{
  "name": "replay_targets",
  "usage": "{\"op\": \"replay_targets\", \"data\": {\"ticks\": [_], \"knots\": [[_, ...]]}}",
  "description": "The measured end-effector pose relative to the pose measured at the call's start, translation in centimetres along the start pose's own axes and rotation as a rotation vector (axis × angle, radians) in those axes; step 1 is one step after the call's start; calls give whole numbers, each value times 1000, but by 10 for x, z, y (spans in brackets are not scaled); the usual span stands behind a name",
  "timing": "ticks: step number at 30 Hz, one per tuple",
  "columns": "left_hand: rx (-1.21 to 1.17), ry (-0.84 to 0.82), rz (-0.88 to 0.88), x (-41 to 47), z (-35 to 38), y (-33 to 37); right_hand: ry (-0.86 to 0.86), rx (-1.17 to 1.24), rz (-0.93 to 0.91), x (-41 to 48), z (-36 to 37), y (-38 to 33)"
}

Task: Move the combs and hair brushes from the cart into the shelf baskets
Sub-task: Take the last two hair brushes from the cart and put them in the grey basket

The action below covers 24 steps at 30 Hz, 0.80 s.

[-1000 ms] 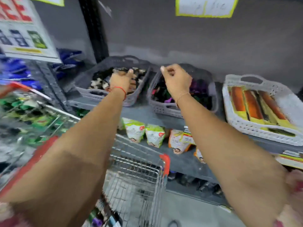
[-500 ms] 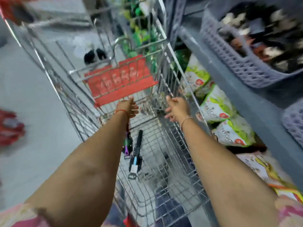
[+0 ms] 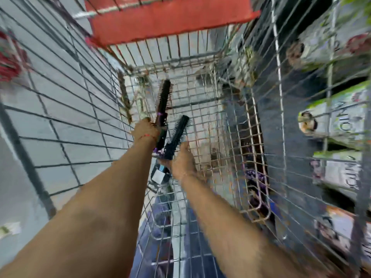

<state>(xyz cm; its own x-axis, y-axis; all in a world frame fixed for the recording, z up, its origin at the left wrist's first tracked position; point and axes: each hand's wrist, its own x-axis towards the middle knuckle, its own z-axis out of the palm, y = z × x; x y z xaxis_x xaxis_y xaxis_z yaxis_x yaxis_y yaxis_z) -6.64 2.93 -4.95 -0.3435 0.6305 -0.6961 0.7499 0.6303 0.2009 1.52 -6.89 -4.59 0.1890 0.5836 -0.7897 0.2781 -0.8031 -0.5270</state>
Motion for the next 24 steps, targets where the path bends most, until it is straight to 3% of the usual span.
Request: {"op": "replay_targets", "data": {"ticks": [2,4,7,9,11,13,15,16,19,22,24], "knots": [[115,11,60,7,6,-4,58,151,84,1,15,5],[53,-6,61,12,10,-5,87,204,111,-2,19,7],[-376,-97,17,3,11,1,291,263,128,-6,-2,0],[-682,-212,-20,-9,14,6,535,98,61,-4,-32,-2],[-778,-335,-33,-21,23,8,655,-214,-21,2,-59,3],[-652,-344,-23,-30,39,7,450,-566,-99,5,-69,9],[-471,-230,-37,-36,50,4,206,-685,-147,7,-71,15],[-459,-176,-48,-38,52,2,189,-632,-147,10,-74,16],[-452,-111,-22,-38,53,-3,367,-341,-53,22,-87,13],[-293,-197,44,-29,54,-3,282,-249,42,30,-88,15],[-381,-287,-27,-24,48,2,222,-84,95,32,-83,11]]}}
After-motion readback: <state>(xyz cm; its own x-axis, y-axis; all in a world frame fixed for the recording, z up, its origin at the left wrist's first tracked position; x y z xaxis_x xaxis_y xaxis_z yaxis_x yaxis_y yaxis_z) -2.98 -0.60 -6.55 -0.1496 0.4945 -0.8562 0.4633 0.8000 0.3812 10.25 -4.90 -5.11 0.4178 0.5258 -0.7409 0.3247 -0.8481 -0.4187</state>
